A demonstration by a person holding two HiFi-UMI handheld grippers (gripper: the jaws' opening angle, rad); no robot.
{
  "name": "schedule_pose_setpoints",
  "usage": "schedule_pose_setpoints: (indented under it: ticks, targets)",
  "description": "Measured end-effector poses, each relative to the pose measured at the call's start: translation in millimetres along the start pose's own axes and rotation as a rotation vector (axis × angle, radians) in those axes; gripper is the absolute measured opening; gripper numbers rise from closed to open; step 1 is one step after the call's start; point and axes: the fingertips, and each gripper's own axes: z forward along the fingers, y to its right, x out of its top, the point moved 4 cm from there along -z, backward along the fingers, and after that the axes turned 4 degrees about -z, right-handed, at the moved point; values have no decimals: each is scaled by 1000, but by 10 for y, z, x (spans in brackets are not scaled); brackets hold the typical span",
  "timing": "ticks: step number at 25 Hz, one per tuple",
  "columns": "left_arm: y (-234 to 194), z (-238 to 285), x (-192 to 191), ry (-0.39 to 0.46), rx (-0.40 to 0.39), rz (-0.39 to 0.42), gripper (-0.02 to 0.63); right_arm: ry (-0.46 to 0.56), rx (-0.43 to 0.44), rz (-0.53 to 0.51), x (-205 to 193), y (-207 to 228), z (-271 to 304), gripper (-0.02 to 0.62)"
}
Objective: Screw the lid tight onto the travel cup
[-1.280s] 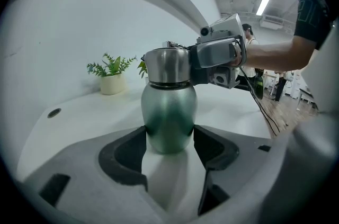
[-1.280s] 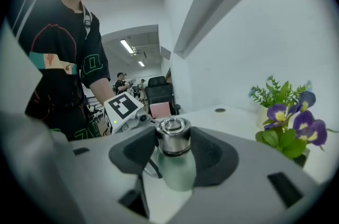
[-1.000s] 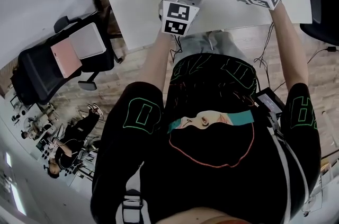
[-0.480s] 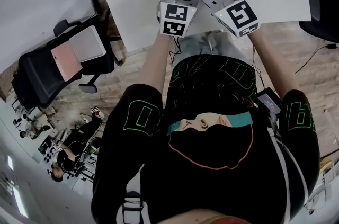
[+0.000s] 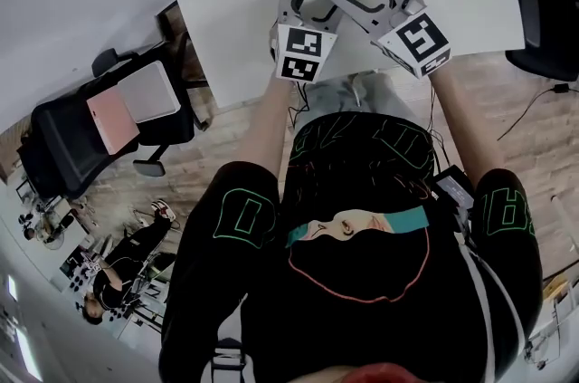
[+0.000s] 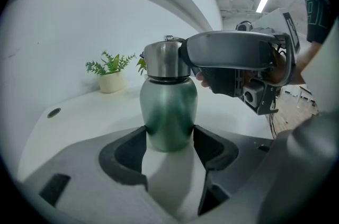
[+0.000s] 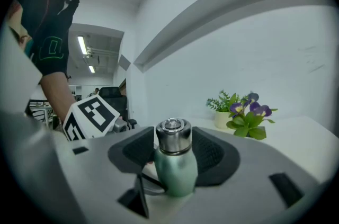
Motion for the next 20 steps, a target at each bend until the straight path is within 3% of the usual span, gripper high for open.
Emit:
schedule_pose_setpoints:
  ticks: [4, 9, 17, 20]
  targets:
    - [19, 7, -11, -1, -4, 1, 287, -8, 135, -65, 87, 68, -42, 238]
    - [12, 26, -28, -5, -8, -3, 287, -93, 343, -154, 82, 151, -27, 238]
    - [38, 45, -112, -36, -13, 14, 282, -126, 558, -106, 109, 236, 113, 236]
    - [44, 42, -148, -55, -9, 30, 281, -118, 594, -106, 113, 191, 126, 219]
